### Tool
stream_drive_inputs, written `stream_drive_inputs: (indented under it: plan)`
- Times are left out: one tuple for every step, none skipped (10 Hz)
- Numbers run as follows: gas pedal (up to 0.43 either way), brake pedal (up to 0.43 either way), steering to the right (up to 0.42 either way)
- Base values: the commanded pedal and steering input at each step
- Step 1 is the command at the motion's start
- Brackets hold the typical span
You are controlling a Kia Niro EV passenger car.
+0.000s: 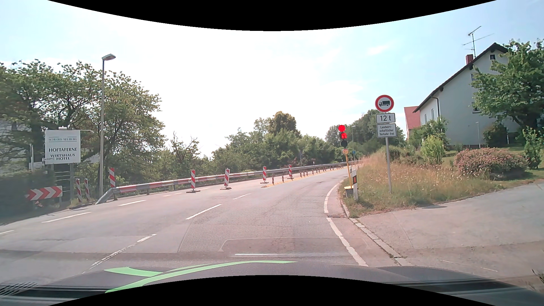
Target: Follow the waypoints while adhering to traffic rules and regulations
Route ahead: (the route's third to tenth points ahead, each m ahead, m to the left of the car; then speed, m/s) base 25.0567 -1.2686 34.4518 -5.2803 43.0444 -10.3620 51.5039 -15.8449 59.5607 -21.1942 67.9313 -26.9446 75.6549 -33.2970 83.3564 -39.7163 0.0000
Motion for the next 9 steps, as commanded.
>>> stream_drive_inputs:
  plan:
    - [0.0, 0.36, 0.072]
    - [0.0, 0.36, 0.071]
    - [0.0, 0.36, 0.072]
    - [0.0, 0.36, 0.072]
    - [0.0, 0.354, 0.072]
    - [0.0, 0.366, 0.072]
    - [0.0, 0.36, 0.072]
    - [0.0, 0.366, 0.072]
    - [0.0, 0.36, 0.072]
